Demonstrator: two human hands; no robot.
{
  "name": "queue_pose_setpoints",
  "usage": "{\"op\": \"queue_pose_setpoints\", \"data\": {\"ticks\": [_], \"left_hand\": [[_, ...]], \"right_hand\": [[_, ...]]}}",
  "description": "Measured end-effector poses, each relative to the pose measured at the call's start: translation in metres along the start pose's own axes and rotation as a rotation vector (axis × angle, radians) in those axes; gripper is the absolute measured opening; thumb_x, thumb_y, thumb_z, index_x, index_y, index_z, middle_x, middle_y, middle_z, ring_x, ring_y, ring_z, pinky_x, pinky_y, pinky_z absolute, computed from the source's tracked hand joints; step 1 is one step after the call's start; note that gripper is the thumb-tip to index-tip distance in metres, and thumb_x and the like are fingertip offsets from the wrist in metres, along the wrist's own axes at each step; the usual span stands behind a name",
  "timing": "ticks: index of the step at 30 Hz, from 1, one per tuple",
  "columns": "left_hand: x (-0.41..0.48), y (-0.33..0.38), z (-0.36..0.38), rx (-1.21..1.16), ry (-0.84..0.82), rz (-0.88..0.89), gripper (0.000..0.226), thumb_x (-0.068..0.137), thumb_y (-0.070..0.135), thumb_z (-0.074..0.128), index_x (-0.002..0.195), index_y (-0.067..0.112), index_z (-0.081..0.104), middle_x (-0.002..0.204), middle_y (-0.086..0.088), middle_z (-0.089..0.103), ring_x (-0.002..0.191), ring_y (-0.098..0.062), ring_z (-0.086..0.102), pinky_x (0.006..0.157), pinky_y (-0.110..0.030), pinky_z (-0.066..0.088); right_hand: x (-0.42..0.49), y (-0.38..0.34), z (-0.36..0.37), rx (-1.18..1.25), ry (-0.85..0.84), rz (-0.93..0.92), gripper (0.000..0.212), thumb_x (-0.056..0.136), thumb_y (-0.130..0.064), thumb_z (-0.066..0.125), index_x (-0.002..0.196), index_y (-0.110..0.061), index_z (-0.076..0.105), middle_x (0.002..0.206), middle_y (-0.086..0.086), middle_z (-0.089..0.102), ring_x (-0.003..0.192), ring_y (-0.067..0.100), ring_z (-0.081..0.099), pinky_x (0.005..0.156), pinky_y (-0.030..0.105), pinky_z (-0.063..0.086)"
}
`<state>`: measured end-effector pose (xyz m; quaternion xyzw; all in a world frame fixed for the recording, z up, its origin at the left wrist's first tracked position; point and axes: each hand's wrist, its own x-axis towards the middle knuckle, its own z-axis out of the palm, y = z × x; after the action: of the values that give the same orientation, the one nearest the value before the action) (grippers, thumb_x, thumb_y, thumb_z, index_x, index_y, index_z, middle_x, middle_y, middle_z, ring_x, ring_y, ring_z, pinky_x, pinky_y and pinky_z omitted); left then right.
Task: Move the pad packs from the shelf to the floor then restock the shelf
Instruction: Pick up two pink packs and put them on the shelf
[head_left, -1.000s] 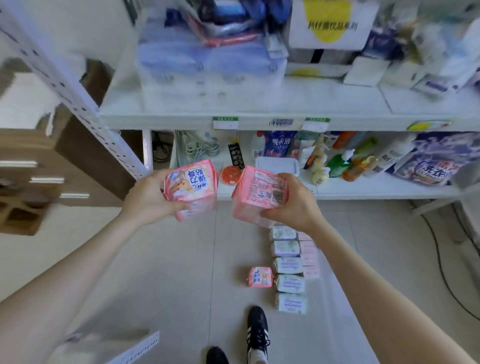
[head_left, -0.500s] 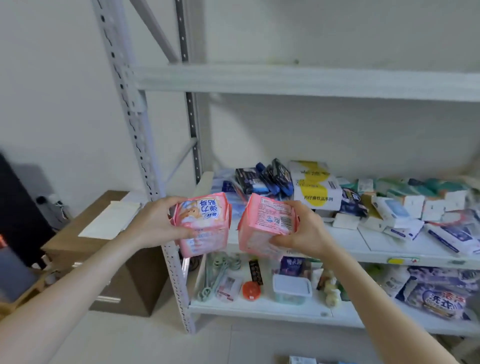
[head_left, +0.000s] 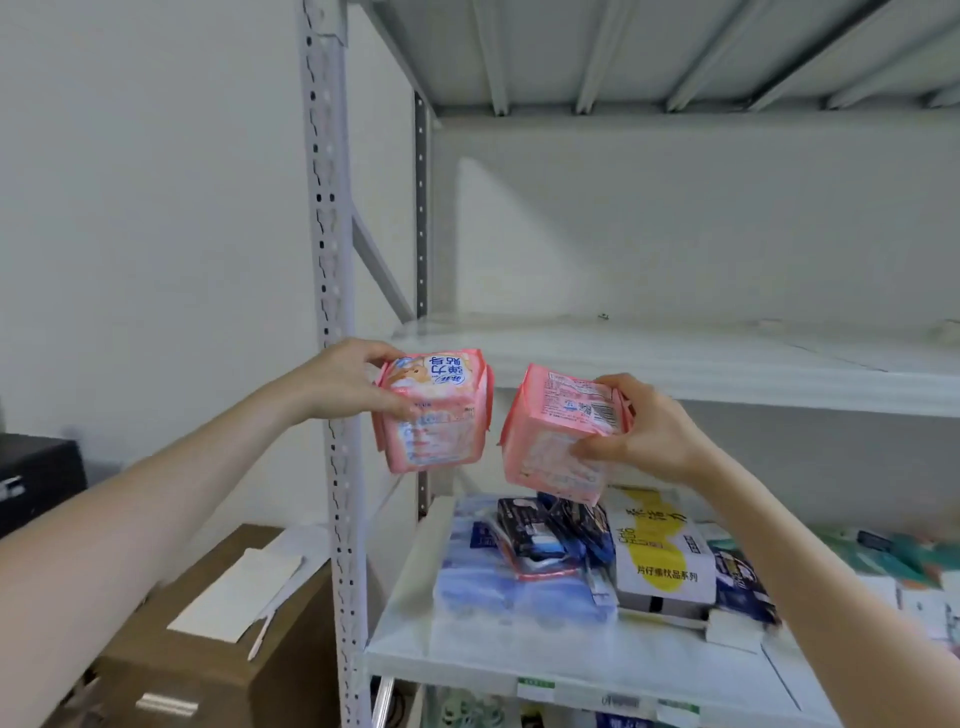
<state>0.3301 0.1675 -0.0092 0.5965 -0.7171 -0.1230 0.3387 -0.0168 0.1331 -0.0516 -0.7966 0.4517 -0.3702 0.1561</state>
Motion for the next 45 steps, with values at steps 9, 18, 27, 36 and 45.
{"op": "queue_pose_setpoints", "data": {"ticks": [9, 18, 27, 36, 45], "left_hand": [[0.096, 0.031, -0.042, -0.045, 0.028, 0.021, 0.057, 0.065, 0.026, 0.088, 0.118, 0.021, 0.066, 0.113, 0.005, 0.066, 0.101, -0.013, 0.066, 0.088, -0.035, 0.056], [0.224, 0.009, -0.046, -0.042, -0.084, -0.034, 0.038, 0.068, 0.019, 0.086, 0.102, 0.021, 0.070, 0.106, -0.003, 0.072, 0.089, -0.016, 0.070, 0.075, -0.028, 0.060], [0.333, -0.021, -0.043, -0.028, -0.160, -0.042, 0.046, 0.072, 0.014, 0.082, 0.115, 0.012, 0.066, 0.110, -0.008, 0.072, 0.102, -0.022, 0.069, 0.086, -0.034, 0.057], [0.403, -0.054, -0.025, -0.054, -0.180, -0.084, 0.047, 0.068, 0.023, 0.085, 0.111, 0.014, 0.068, 0.101, -0.004, 0.075, 0.098, -0.018, 0.070, 0.089, -0.034, 0.056], [0.442, -0.081, -0.023, -0.049, -0.165, -0.135, 0.049, 0.067, 0.022, 0.085, 0.113, 0.016, 0.068, 0.098, -0.001, 0.075, 0.095, -0.016, 0.071, 0.089, -0.033, 0.056]], "right_hand": [[0.086, 0.001, -0.052, 0.026, 0.033, -0.062, 0.076, 0.047, -0.047, 0.083, 0.115, -0.026, 0.056, 0.098, -0.006, 0.070, 0.088, 0.014, 0.068, 0.082, 0.043, 0.056], [0.194, 0.013, -0.049, 0.056, 0.025, -0.063, 0.056, 0.064, -0.025, 0.088, 0.112, -0.020, 0.058, 0.102, 0.000, 0.069, 0.090, 0.015, 0.067, 0.082, 0.036, 0.056], [0.287, 0.027, -0.035, -0.050, 0.066, -0.031, 0.059, 0.062, -0.034, 0.088, 0.112, -0.022, 0.060, 0.099, -0.004, 0.067, 0.091, 0.015, 0.066, 0.083, 0.037, 0.054], [0.350, 0.042, -0.040, -0.192, -0.055, 0.030, 0.061, 0.053, -0.048, 0.084, 0.105, -0.026, 0.060, 0.099, -0.005, 0.067, 0.092, 0.016, 0.064, 0.084, 0.040, 0.053], [0.405, 0.055, -0.027, -0.249, -0.179, 0.055, 0.053, 0.065, -0.043, 0.084, 0.108, -0.024, 0.059, 0.107, -0.006, 0.062, 0.099, 0.012, 0.061, 0.091, 0.035, 0.049]]}}
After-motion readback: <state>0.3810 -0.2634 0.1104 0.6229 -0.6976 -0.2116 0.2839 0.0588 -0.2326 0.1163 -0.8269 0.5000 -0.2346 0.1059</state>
